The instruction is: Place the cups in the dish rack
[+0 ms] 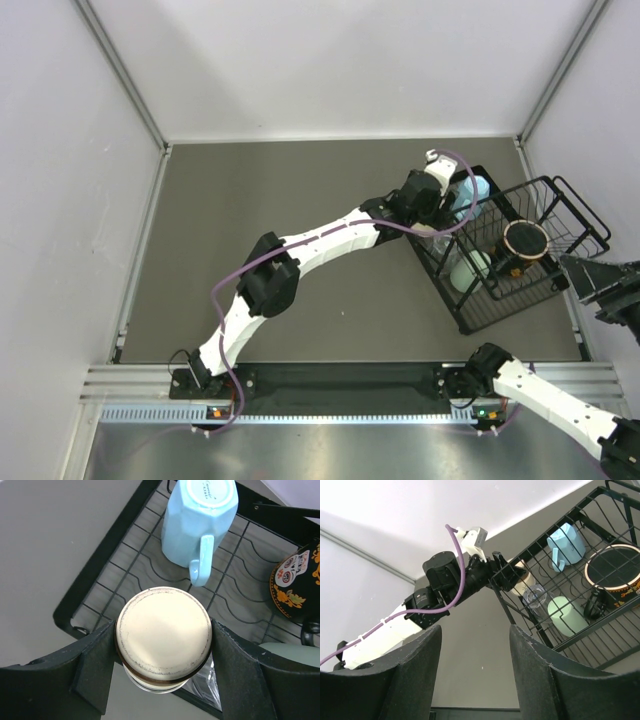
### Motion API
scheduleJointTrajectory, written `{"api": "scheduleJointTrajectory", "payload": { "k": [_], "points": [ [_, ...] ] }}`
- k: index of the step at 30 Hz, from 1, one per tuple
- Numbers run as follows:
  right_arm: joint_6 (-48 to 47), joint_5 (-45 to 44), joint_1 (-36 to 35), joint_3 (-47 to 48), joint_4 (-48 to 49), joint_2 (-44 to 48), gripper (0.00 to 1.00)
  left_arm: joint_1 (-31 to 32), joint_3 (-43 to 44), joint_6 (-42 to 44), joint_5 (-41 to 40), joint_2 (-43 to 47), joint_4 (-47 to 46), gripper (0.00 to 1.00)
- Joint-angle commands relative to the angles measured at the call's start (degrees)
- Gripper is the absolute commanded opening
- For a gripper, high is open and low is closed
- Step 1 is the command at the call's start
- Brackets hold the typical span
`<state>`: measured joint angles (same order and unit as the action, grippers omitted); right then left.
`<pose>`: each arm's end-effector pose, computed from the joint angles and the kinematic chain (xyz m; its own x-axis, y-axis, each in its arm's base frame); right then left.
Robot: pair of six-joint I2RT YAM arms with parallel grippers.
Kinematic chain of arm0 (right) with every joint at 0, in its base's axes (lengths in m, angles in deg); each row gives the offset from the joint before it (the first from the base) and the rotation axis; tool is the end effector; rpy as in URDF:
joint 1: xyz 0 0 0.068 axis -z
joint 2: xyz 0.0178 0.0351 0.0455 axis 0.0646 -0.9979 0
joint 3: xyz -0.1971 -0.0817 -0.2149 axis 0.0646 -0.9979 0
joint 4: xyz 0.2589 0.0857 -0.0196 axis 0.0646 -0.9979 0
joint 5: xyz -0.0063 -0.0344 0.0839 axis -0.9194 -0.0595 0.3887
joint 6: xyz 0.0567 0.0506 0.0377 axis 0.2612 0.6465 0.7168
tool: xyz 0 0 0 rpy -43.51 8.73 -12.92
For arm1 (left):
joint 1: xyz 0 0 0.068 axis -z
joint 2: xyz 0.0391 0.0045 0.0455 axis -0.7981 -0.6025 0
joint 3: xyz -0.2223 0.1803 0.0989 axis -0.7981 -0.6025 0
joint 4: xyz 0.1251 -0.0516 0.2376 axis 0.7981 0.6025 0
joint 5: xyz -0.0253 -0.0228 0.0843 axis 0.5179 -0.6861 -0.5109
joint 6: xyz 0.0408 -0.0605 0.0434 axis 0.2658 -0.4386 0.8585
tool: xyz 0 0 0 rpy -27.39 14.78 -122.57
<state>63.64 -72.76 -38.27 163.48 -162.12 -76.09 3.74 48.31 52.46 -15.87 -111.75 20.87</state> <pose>-0.0248 -0.0783 0.5026 -0.1705 0.5990 -0.7824 -0.0410 0.7890 0.6130 0.3502 -0.5027 0.2749 -0.3816 0.1899 -0.9046 0.6354 0.7647 -0.1075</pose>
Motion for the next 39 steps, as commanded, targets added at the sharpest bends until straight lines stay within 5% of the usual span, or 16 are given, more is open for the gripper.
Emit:
{"api": "scheduleJointTrajectory", "payload": {
  "k": [1, 16, 39],
  "points": [
    [0.65, 1.41, -0.56, -0.03, -3.91, -0.56, 0.56, 0.18, -0.11, 4.53, -2.05, 2.06, -6.73, 0.00],
    [1.88, 5.02, -0.48, -2.14, -3.13, -2.32, 0.56, -0.26, -5.55, 15.43, 0.92, -1.01, -26.15, 0.00],
    [3.46, 5.81, -0.47, -7.24, 0.48, -4.08, 0.56, -5.89, -7.67, 14.91, 14.38, -5.67, -34.06, 0.00]
  ]
}}
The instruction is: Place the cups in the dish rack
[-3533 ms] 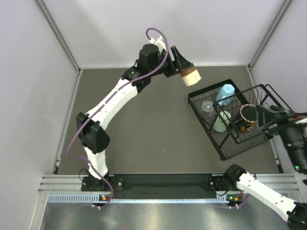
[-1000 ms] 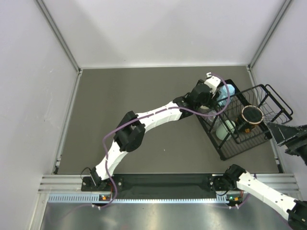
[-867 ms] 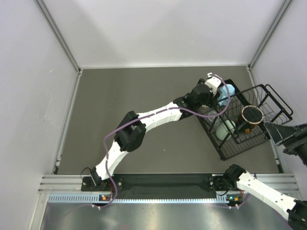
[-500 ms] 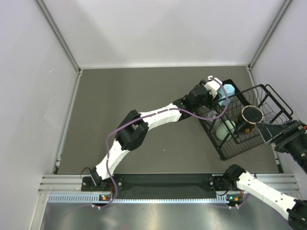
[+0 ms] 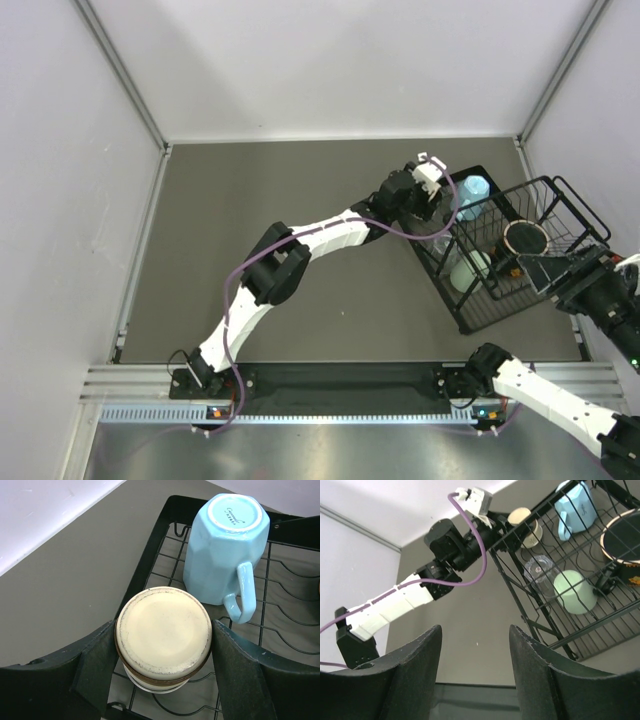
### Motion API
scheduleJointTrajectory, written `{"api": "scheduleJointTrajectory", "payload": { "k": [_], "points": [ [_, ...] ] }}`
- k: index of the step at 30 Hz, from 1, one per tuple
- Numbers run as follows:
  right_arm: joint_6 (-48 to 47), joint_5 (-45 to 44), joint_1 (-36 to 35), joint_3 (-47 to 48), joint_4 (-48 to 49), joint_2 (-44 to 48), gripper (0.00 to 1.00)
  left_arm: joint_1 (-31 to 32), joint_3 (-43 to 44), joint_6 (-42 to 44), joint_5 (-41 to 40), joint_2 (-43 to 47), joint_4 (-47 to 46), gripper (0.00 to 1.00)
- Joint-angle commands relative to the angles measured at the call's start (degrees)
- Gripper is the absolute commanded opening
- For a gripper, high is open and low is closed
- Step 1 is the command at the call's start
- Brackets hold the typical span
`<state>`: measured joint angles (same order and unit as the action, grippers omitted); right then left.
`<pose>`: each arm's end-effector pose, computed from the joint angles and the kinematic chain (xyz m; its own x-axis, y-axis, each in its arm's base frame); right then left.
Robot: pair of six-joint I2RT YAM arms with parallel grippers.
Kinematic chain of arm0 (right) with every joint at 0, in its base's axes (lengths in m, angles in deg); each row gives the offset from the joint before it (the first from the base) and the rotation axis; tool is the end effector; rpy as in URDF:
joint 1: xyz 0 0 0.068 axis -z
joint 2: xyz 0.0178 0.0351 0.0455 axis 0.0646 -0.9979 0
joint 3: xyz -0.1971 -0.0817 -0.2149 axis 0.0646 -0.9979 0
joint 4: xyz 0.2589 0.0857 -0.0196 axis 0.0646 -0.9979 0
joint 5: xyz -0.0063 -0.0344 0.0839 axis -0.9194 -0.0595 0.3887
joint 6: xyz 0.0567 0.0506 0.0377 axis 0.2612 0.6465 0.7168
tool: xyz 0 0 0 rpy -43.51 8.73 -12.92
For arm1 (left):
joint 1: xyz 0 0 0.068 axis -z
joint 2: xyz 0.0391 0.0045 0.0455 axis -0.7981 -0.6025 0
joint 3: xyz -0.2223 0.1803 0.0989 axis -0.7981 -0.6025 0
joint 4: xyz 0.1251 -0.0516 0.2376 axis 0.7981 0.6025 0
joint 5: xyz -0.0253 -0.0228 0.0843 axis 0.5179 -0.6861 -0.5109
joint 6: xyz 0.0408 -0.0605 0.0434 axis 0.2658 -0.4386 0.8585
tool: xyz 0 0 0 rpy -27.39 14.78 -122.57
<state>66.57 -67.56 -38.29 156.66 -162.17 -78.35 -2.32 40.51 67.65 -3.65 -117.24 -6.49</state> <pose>0.0053 -0.0434 0.4822 -0.3255 0.5458 -0.7721 -0.0212 0.8122 0.5831 0.4060 -0.4935 0.2281 -0.0875 0.1746 -0.9807 0.7703 0.6361 0.0445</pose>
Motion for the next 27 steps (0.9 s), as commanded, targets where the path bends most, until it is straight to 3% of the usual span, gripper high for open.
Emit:
{"api": "scheduleJointTrajectory", "payload": {
  "k": [1, 26, 27],
  "points": [
    [0.62, 0.61, -0.45, -0.68, 0.70, -2.00, 0.56, 0.00, 0.22, -0.28, 2.33, -0.71, -6.97, 0.00],
    [1.06, 0.78, -0.45, -2.27, 1.75, -1.74, 0.56, -2.82, 4.18, -5.56, -1.53, -5.46, -7.76, 0.00],
    [0.98, 0.78, -0.54, -2.27, 1.84, -1.74, 0.56, -2.91, 4.18, -5.73, -1.62, -5.55, -7.58, 0.05]
  ]
}}
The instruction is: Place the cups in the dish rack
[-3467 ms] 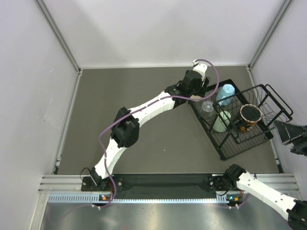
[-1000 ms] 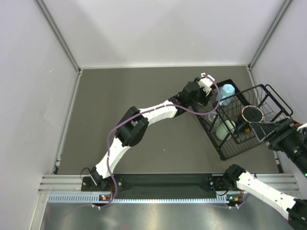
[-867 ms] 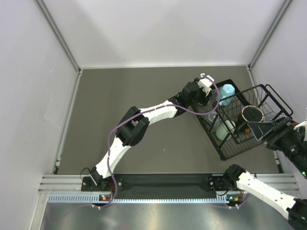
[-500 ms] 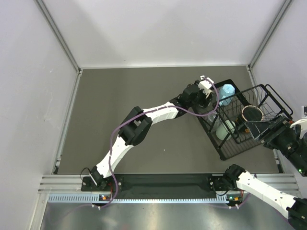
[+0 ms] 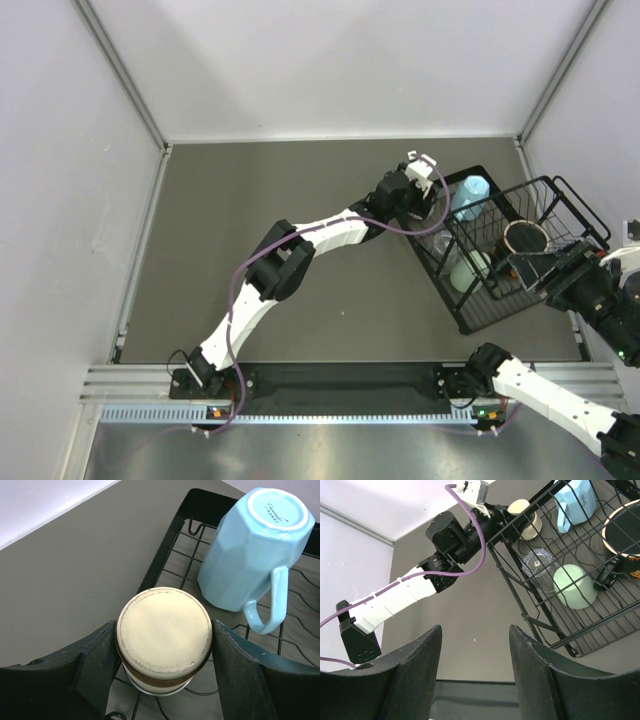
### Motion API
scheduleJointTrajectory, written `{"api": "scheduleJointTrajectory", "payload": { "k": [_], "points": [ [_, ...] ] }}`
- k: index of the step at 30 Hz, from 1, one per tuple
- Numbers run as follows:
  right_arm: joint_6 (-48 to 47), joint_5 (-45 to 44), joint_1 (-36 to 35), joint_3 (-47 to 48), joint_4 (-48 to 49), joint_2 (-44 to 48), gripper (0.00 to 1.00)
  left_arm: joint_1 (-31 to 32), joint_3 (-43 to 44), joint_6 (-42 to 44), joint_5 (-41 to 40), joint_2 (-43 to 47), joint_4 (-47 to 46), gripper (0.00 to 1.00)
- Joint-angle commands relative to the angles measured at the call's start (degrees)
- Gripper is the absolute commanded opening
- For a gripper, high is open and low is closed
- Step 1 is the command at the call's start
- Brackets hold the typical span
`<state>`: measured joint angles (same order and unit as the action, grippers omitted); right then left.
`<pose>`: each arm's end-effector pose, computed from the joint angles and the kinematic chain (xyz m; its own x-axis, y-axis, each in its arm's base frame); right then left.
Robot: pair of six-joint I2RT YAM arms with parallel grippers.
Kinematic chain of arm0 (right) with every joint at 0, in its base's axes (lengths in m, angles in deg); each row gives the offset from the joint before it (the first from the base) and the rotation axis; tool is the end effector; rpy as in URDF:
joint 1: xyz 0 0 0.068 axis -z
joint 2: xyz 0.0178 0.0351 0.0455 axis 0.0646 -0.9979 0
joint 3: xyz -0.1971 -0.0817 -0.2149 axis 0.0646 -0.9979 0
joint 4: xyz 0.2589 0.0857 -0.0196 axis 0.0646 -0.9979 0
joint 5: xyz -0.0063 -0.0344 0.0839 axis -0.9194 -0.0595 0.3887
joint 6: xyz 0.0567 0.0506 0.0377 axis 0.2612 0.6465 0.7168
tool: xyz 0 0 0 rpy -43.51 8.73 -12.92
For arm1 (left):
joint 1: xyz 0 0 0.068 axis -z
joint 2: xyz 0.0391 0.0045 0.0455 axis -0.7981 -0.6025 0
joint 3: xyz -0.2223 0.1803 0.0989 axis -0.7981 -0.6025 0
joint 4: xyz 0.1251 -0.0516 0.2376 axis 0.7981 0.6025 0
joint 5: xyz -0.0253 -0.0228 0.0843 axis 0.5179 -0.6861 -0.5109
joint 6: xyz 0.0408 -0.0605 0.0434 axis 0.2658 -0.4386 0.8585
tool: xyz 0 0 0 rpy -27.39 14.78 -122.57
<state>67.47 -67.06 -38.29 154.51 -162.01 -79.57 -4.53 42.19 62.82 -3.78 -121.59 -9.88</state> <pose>0.0168 -0.0322 0.4753 -0.3635 0.5285 -0.7671 0.0025 0.8240 0.5666 0.4328 -0.4863 0.2011 -0.1483 0.1052 -0.9833 0.7335 0.6786 -0.0380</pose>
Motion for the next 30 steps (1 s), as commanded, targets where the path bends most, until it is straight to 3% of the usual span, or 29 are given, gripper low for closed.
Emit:
{"api": "scheduleJointTrajectory", "payload": {
  "k": [1, 5, 7, 9, 10, 13, 20, 30],
  "points": [
    [0.17, 0.19, -0.45, -0.21, 1.69, -0.51, 0.56, -0.70, 2.50, -1.08, -1.75, -1.28, -4.11, 0.09],
    [-0.62, 0.19, -0.54, -0.13, 2.04, -0.78, 0.57, -0.61, 2.32, -1.69, -1.75, -1.11, -3.76, 0.28],
    [-0.97, 0.10, -0.45, -0.13, 2.30, -0.95, 0.57, -0.70, 2.32, -2.22, -1.40, -1.11, -3.49, 0.44],
    [-1.41, 0.19, -0.54, -0.13, 2.39, -1.13, 0.57, -0.61, 2.32, -2.57, -1.14, -0.94, -3.23, 0.53],
    [-1.41, 0.19, -0.54, -0.21, 2.48, -1.22, 0.57, -0.70, 1.89, -2.83, -1.05, -0.67, -3.23, 0.71],
    [-1.85, 0.28, -0.45, -0.04, 2.57, -1.39, 0.57, -0.61, 0.48, -3.36, -1.13, 0.47, -3.93, 0.89],
    [-3.69, 0.45, -0.45, -0.39, 3.62, -2.01, 0.58, -0.79, -1.46, -3.01, -0.87, 3.90, -3.58, 0.98],
    [-8.00, 1.33, -0.54, -1.00, 6.52, -4.03, 0.61, -4.47, -8.38, -8.62, -2.90, 13.21, -4.63, 0.98]
  ]
}}
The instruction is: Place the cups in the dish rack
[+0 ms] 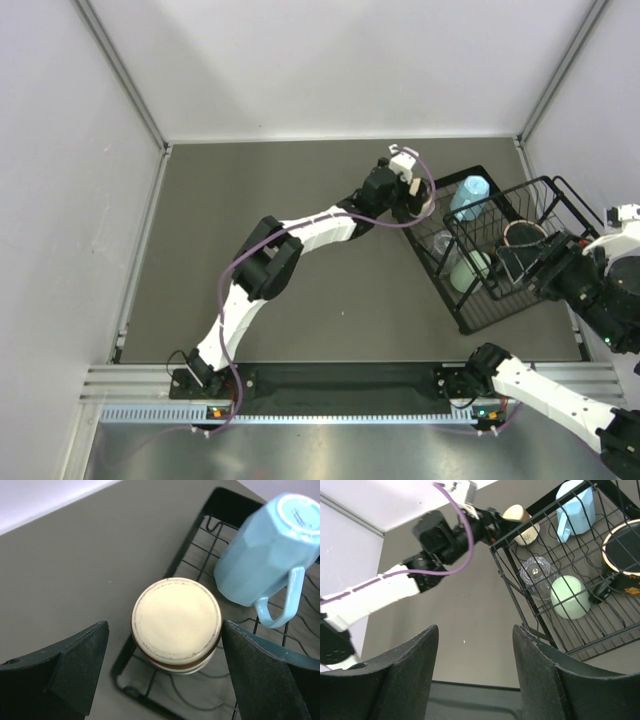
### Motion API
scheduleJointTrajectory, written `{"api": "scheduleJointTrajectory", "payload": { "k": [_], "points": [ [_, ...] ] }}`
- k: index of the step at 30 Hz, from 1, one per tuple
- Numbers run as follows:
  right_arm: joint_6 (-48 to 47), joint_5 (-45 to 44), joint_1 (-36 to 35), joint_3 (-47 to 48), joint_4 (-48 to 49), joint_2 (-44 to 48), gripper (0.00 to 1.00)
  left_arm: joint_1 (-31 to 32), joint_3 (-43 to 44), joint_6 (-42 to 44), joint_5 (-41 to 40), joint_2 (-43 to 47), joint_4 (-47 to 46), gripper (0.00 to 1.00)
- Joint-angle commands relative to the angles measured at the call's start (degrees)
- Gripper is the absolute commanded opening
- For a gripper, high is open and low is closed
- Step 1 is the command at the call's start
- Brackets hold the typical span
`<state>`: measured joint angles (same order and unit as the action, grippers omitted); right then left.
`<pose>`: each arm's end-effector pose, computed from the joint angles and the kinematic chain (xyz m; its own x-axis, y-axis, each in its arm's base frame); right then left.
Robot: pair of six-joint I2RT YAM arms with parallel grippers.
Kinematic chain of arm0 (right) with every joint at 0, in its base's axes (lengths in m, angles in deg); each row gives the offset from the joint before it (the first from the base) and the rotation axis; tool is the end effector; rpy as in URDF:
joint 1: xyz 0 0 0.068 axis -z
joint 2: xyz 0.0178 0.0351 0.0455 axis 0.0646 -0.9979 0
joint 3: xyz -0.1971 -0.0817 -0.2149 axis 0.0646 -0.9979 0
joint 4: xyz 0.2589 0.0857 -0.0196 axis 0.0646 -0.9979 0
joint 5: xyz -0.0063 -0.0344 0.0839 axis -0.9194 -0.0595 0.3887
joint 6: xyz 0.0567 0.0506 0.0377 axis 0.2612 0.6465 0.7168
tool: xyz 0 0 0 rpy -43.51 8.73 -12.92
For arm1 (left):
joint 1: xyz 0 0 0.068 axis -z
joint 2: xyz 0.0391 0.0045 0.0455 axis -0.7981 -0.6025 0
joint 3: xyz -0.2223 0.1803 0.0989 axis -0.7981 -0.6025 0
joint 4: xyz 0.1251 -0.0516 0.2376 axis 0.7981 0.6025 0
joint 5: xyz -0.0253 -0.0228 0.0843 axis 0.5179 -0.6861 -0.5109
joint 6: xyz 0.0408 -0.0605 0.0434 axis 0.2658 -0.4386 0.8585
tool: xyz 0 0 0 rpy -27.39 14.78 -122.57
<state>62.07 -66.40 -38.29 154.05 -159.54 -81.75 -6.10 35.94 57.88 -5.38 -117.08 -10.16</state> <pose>0.0296 -0.0197 0.4798 -0.3709 0.4454 -0.8149 -0.0388 0.8693 0.4928 0.4349 -0.4595 0.2072 -0.2266 0.0562 -0.9724 0.6777 0.7261 -0.1160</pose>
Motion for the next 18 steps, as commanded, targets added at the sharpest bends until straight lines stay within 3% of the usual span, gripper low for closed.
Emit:
{"api": "scheduleJointTrajectory", "payload": {
  "k": [1, 5, 10, 16, 18],
  "points": [
    [-3.48, 0.77, -0.54, -0.63, 4.84, -2.02, 0.61, -3.51, -3.46, -4.57, -0.78, 9.93, -4.96, 0.98],
    [-5.86, 2.52, -0.54, -1.42, 6.86, -3.33, 0.63, -6.15, -7.33, -7.30, 2.12, 16.87, -5.58, 0.98],
    [-8.67, 3.49, -0.63, -1.43, 8.71, -4.48, 0.64, -6.42, -6.99, -9.93, 13.18, 18.82, -2.51, 0.98],
    [-9.38, 4.54, -0.63, -0.99, 10.21, -4.48, 0.64, -5.02, -8.04, -14.15, 10.22, 17.86, 1.27, 0.98],
    [-8.76, 4.81, -0.63, -0.90, 9.59, -4.22, 0.65, -4.66, -7.86, -14.94, 8.11, 17.59, 2.06, 0.93]
  ]
}}
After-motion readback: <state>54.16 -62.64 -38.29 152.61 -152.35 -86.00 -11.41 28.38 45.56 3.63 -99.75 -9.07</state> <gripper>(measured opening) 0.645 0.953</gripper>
